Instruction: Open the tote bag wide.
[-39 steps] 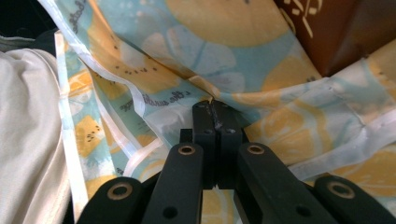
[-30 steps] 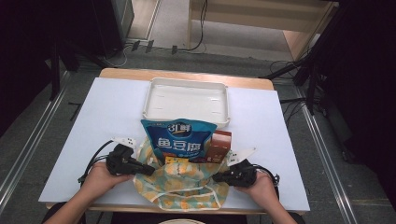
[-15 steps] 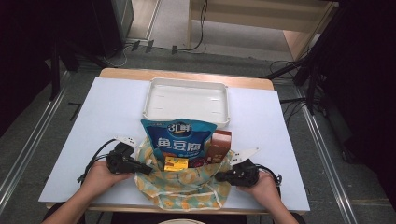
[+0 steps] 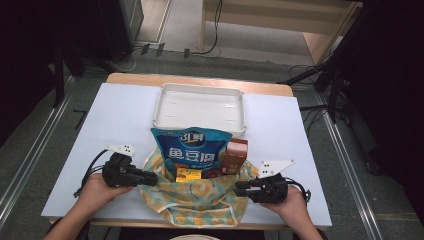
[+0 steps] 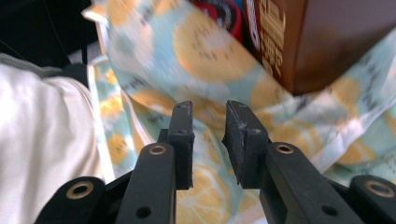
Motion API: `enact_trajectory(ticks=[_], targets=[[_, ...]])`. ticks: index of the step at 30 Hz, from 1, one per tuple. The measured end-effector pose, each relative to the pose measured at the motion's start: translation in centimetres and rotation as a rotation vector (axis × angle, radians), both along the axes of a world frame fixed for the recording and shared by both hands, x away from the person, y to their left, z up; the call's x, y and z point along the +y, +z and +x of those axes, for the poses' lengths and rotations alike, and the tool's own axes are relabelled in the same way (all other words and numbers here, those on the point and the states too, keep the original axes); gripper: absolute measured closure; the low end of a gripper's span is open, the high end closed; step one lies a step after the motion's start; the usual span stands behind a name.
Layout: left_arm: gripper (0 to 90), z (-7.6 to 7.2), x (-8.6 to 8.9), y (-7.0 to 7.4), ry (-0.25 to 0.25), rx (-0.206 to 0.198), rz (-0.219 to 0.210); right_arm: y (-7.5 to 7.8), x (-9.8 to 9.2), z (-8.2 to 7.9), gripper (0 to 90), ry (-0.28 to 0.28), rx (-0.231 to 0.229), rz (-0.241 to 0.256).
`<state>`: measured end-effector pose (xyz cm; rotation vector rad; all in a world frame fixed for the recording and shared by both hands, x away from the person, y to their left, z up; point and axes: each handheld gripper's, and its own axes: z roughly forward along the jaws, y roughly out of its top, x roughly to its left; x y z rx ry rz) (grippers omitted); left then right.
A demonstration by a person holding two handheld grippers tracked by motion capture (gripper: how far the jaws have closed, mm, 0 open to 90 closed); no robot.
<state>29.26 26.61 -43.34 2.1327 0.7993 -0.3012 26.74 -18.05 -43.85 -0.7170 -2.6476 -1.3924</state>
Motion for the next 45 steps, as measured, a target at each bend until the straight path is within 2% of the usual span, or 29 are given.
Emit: enact_trajectory(ticks=[3,7,11,14,19,22,27,35,41,45], targets=[[72.0,-0.3,0.1,0.9,-0.003,-0.012,-0.011,0.8,0.3,-0.2,74.7,-0.012,0.000,0.018],[74.5,-0.8,0.0,2.4,-0.013,-0.044,-0.019,2.0,0.8,-0.4,83.8,-0.041,-0.009,0.040],[89.1,-0.8,-0.2,2.9,-0.002,-0.027,-0.047,2.7,1.3,-0.3,90.0,-0.080,-0.012,0.055],[90.0,-0.7,-0.8,3.1,-0.012,-0.024,-0.005,3.0,1.6,0.2,90.0,-0.104,0.017,0.063],[90.0,-0.6,-1.7,4.1,-0.025,-0.062,-0.009,3.4,2.9,0.4,90.0,-0.104,-0.005,0.049],[90.0,-0.4,-2.5,4.5,-0.041,-0.069,-0.004,3.5,3.8,0.5,90.0,-0.105,-0.014,0.038],[90.0,0.0,-3.5,4.5,-0.041,-0.058,0.015,3.5,4.9,0.8,90.0,-0.118,-0.012,0.039],[90.0,0.0,-4.5,3.8,-0.061,-0.039,0.027,3.6,5.7,0.9,90.0,-0.148,-0.034,0.047],[90.0,-0.3,-4.6,3.3,-0.063,-0.032,0.030,3.2,6.5,0.5,90.0,-0.151,-0.068,0.001],[90.0,-0.5,-4.7,3.0,-0.065,-0.022,0.026,3.0,6.7,0.3,90.0,-0.145,-0.073,-0.009]])
